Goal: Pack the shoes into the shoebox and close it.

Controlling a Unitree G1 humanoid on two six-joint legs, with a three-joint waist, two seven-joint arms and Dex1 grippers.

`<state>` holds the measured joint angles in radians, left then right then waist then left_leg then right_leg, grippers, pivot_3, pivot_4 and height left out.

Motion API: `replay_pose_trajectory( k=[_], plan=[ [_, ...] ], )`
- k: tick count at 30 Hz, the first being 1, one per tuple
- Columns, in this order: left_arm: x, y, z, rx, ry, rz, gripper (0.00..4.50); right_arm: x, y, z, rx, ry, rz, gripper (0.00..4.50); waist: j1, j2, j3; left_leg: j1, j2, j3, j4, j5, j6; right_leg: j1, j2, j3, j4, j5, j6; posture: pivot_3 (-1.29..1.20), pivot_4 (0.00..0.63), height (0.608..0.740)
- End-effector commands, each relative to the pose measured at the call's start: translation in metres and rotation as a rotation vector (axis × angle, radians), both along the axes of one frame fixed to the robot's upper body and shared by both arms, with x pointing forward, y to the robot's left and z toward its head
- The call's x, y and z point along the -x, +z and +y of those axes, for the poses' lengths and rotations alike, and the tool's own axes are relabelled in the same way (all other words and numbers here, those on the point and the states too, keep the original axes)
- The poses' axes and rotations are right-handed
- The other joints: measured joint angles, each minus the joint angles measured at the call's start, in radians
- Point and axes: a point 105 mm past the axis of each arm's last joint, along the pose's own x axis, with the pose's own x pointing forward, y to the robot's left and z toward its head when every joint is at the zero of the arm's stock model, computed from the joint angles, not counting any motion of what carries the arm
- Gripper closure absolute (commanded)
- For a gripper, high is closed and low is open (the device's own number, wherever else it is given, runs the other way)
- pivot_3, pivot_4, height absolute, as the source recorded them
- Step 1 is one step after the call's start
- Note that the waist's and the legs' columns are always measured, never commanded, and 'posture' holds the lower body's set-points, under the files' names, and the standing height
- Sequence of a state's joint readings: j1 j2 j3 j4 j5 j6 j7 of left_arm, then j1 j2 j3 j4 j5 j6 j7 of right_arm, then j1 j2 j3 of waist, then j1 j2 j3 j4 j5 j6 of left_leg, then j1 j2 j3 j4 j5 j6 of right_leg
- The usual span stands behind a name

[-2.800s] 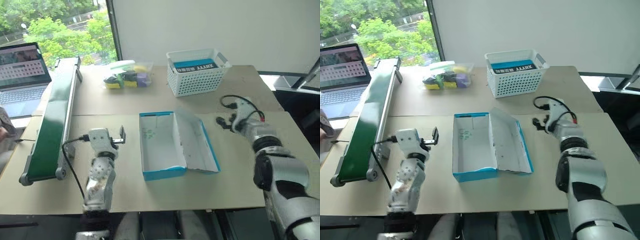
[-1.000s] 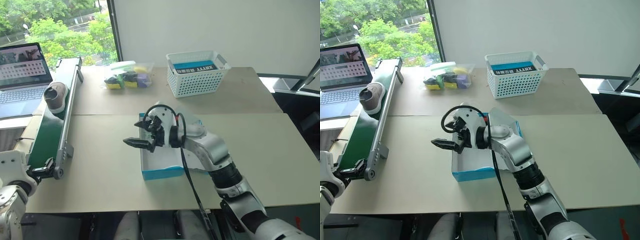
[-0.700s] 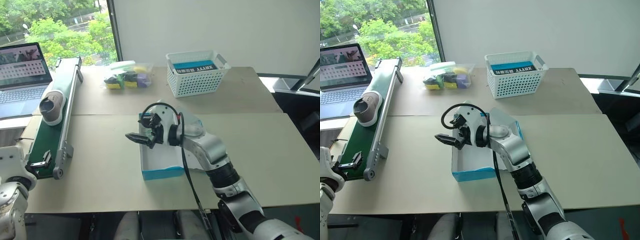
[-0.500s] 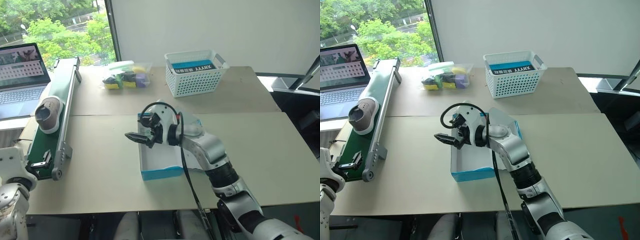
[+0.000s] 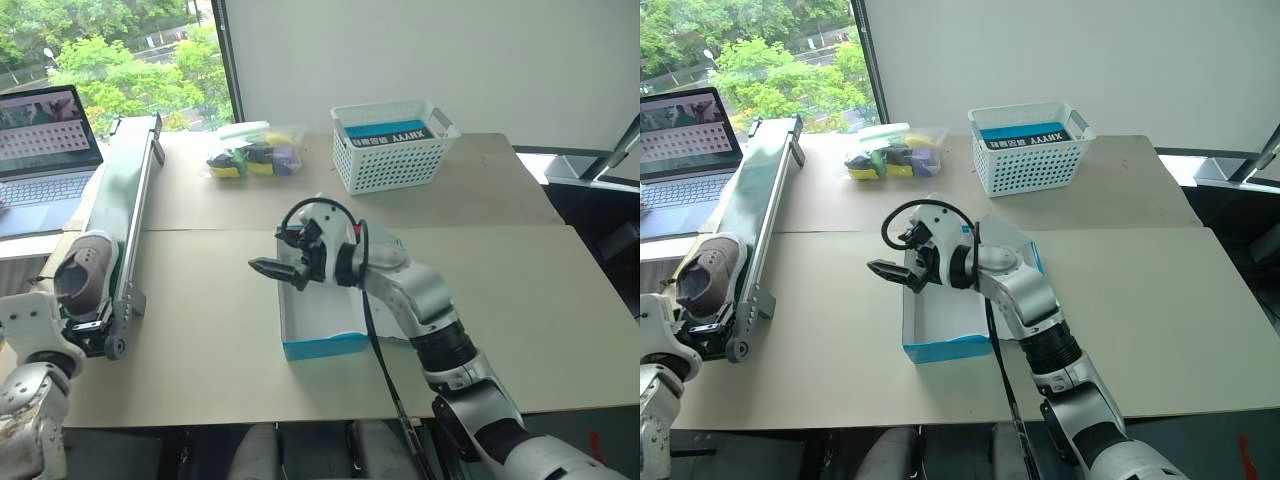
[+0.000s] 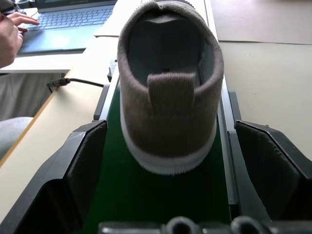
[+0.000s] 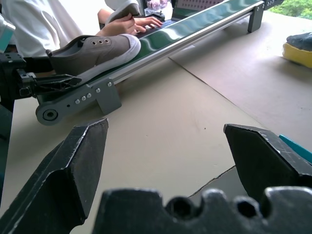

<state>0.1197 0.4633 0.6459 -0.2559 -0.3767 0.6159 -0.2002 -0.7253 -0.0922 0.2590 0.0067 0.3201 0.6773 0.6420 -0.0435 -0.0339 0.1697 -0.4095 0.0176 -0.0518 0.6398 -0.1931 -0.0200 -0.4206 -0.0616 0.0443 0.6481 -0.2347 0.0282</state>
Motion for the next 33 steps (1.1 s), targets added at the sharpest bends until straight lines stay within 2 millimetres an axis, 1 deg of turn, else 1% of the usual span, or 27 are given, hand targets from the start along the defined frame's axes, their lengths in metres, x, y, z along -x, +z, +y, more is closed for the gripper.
replay_pose_trajectory(
  k=[1,3,5,7,10,13,16,18,19,20,21,22,23,25,26,28,29,31,33],
  plan=[
    [-0.002,0.0,-0.002,0.066,0.014,-0.011,0.28,0.002,0.028,0.0,-0.066,0.007,-0.077,0.0,0.0,0.0,0.0,0.0,0.0,0.0,0.0,0.0,0.0,0.0,0.0,0.0,0.0,0.0,0.0,0.0,0.15,0.728],
    [-0.004,0.002,-0.005,0.07,0.0,-0.018,0.62,0.001,0.03,0.0,-0.073,0.004,-0.08,0.0,0.001,0.0,0.0,0.0,0.0,0.0,0.0,0.0,0.0,0.0,0.0,0.0,0.0,0.0,0.0,0.0,0.15,0.728],
    [-0.006,0.006,-0.005,0.066,0.005,-0.025,1.34,0.001,0.032,0.0,-0.08,0.002,-0.079,0.0,0.003,0.0,0.0,0.0,0.0,0.0,0.0,0.0,0.0,0.0,0.0,0.0,0.0,0.0,0.0,0.0,0.15,0.728],
    [-0.008,0.012,-0.005,0.065,0.013,-0.048,1.9,0.001,0.032,0.0,-0.082,0.0,-0.08,0.0,0.007,0.0,0.0,0.0,0.0,0.0,0.0,0.0,0.0,0.001,0.0,0.0,0.0,0.0,0.0,0.0,0.15,0.728],
    [-0.012,0.027,-0.007,0.054,0.007,-0.115,2.16,-0.001,0.033,0.0,-0.083,-0.005,-0.082,0.0,0.007,0.0,0.0,0.001,0.0,-0.001,0.0,0.0,0.0,0.001,0.0,0.0,0.001,0.0,0.0,0.0,0.15,0.728],
    [-0.016,0.038,-0.01,0.013,0.0,-0.147,2.16,-0.002,0.034,0.001,-0.088,-0.009,-0.083,0.0,0.004,0.0,0.0,0.0,0.0,-0.001,0.0,0.0,0.0,0.0,0.001,0.0,0.0,0.0,0.0,0.0,0.15,0.728],
    [-0.019,0.059,-0.01,-0.03,0.021,-0.24,2.16,-0.003,0.034,0.002,-0.09,-0.008,-0.083,0.0,0.002,0.0,0.0,-0.002,0.0,-0.001,0.0,0.0,0.0,-0.001,0.001,0.0,0.0,0.0,0.0,0.0,0.15,0.728],
    [-0.021,0.081,-0.02,-0.094,-0.001,-0.337,2.16,-0.003,0.035,0.002,-0.093,-0.011,-0.082,0.0,0.002,0.0,0.0,-0.003,0.0,-0.001,0.0,0.0,0.0,-0.002,0.001,0.0,0.0,0.0,0.0,0.0,0.15,0.728],
    [-0.022,0.089,-0.025,-0.118,-0.012,-0.371,2.16,-0.004,0.035,0.003,-0.094,-0.013,-0.081,0.0,0.001,0.0,0.0,-0.003,0.0,-0.001,0.0,0.0,0.0,-0.002,0.001,0.0,0.0,0.0,0.0,0.0,0.15,0.728],
    [-0.025,0.099,-0.04,-0.128,-0.06,-0.42,2.16,-0.006,0.037,0.003,-0.12,-0.023,-0.062,0.0,0.001,0.0,0.0,-0.004,0.0,-0.001,0.0,0.0,-0.001,-0.002,0.0,0.0,0.0,0.0,0.0,0.0,0.15,0.728],
    [-0.029,0.105,-0.055,-0.122,-0.114,-0.454,2.16,-0.009,0.041,0.003,-0.16,-0.033,-0.027,0.0,0.002,0.0,0.0,-0.004,0.0,-0.001,0.0,0.0,-0.001,-0.002,0.0,0.0,0.0,0.0,0.0,0.0,0.15,0.728],
    [-0.032,0.107,-0.07,-0.109,-0.17,-0.467,2.16,-0.012,0.045,0.002,-0.203,-0.044,0.015,0.0,0.004,0.0,0.0,-0.004,0.0,-0.001,0.0,0.0,-0.001,-0.002,0.0,0.0,0.0,0.001,0.0,0.0,0.15,0.728],
    [-0.035,0.107,-0.089,-0.085,-0.244,-0.475,2.16,-0.018,0.049,0.001,-0.271,-0.059,0.114,0.0,0.004,0.0,0.0,-0.004,0.0,-0.001,0.0,0.0,-0.001,-0.002,0.0,0.0,0.0,0.001,0.0,0.0,0.15,0.728],
    [-0.039,0.105,-0.116,-0.043,-0.342,-0.474,2.16,-0.025,0.052,0.001,-0.361,-0.058,0.28,0.0,0.005,0.0,0.0,-0.004,0.0,-0.001,0.0,0.0,-0.001,-0.002,0.0,0.0,0.0,0.001,-0.001,0.0,0.15,0.728],
    [-0.039,0.104,-0.125,-0.021,-0.375,-0.478,2.16,-0.026,0.051,0.002,-0.383,-0.042,0.349,0.0,0.005,0.0,0.0,-0.004,0.0,-0.001,0.0,0.0,-0.001,-0.002,0.0,0.0,0.0,0.001,-0.001,0.0,0.15,0.728],
    [-0.042,0.105,-0.158,0.057,-0.486,-0.49,2.16,-0.022,0.045,0.008,-0.406,0.027,0.541,0.0,0.005,0.0,0.0,-0.004,0.0,-0.001,0.0,0.0,-0.001,-0.001,0.0,-0.001,-0.001,0.001,-0.001,0.0,0.15,0.728],
    [-0.043,0.106,-0.171,0.086,-0.532,-0.492,2.16,-0.019,0.045,0.01,-0.422,0.061,0.6,0.0,0.005,0.0,0.0,-0.004,0.0,-0.001,0.0,0.0,-0.001,-0.001,0.0,-0.001,-0.001,0.001,-0.001,0.0,0.15,0.728],
    [-0.044,0.108,-0.191,0.13,-0.596,-0.502,2.16,-0.013,0.055,0.011,-0.467,0.138,0.663,0.0,0.004,0.0,0.0,-0.005,0.0,-0.002,0.0,0.0,-0.001,-0.002,0.001,-0.001,-0.001,0.001,-0.001,0.0,0.15,0.728],
    [-0.045,0.109,-0.202,0.152,-0.632,-0.502,2.16,-0.009,0.06,0.012,-0.477,0.173,0.675,0.0,0.001,0.0,0.0,-0.006,0.0,-0.001,0.0,0.0,-0.001,-0.002,0.001,-0.001,-0.001,0.001,-0.001,0.0,0.15,0.728]
  ],
)
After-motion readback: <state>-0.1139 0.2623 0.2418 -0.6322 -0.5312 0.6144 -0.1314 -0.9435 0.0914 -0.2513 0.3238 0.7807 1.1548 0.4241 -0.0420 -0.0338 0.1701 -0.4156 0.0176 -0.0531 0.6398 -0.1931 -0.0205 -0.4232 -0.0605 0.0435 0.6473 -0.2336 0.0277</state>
